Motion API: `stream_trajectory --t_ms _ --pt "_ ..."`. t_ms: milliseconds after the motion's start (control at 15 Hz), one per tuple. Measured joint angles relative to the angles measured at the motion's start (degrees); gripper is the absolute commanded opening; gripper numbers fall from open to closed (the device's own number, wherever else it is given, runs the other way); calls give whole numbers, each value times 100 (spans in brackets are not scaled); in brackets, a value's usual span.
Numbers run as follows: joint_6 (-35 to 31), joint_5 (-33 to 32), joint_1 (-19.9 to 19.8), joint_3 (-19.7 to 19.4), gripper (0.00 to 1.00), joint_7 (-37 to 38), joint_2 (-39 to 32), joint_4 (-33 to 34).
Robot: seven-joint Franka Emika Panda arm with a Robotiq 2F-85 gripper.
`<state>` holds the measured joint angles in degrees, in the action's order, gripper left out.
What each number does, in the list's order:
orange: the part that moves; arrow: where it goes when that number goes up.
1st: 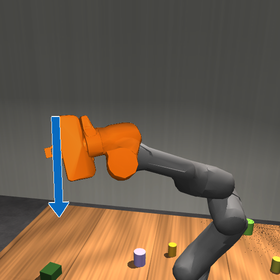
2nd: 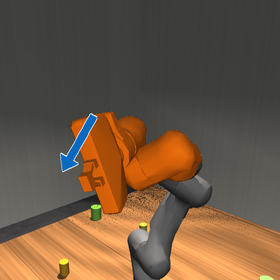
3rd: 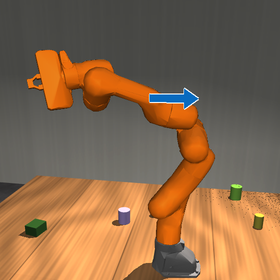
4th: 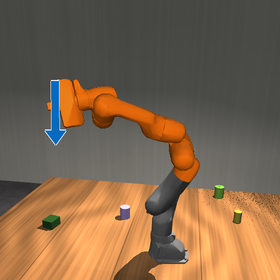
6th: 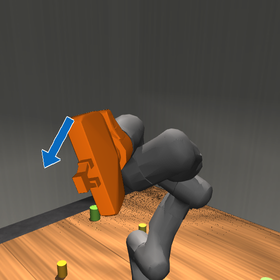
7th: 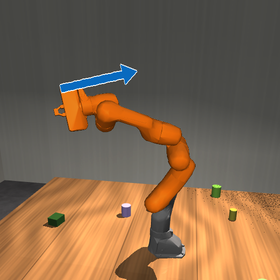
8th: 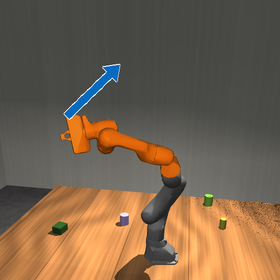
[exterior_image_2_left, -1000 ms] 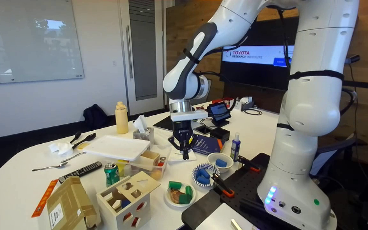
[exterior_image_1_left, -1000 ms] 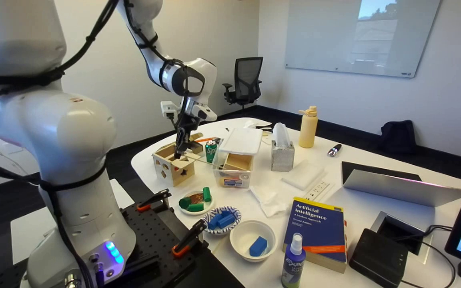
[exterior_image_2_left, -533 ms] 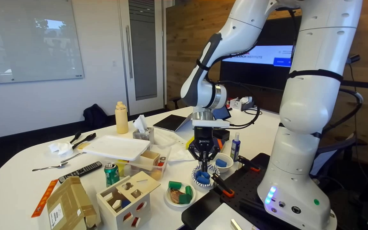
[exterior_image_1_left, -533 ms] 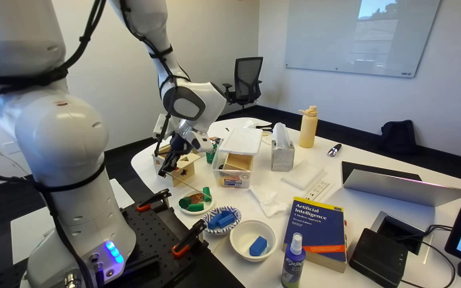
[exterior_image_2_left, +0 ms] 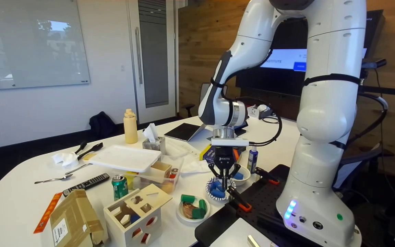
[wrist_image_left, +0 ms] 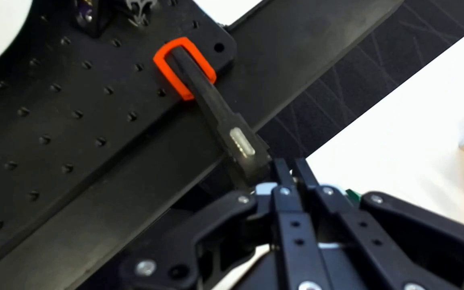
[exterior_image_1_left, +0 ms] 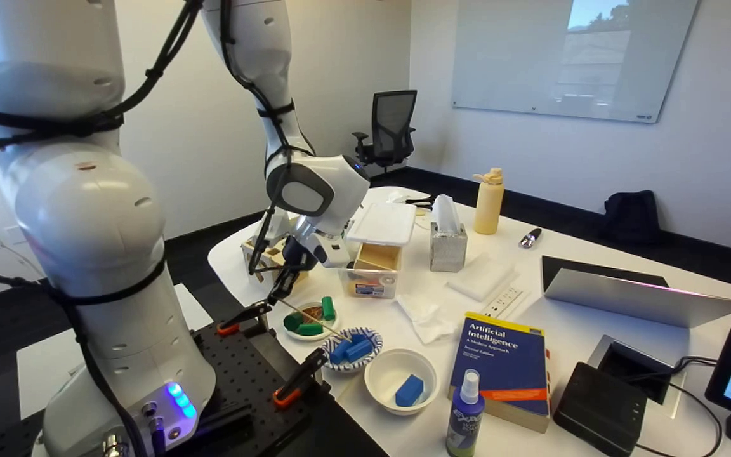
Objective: Pick up the stick and stir in the bowl
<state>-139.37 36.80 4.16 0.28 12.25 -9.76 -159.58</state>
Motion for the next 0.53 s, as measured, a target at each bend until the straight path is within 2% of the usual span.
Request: stream_trajectory --t_ms 267,533 --pt "-391 309 -119 29 2 -311 -211 23" --pt "-805 936 -234 190 2 -978 -361 64"
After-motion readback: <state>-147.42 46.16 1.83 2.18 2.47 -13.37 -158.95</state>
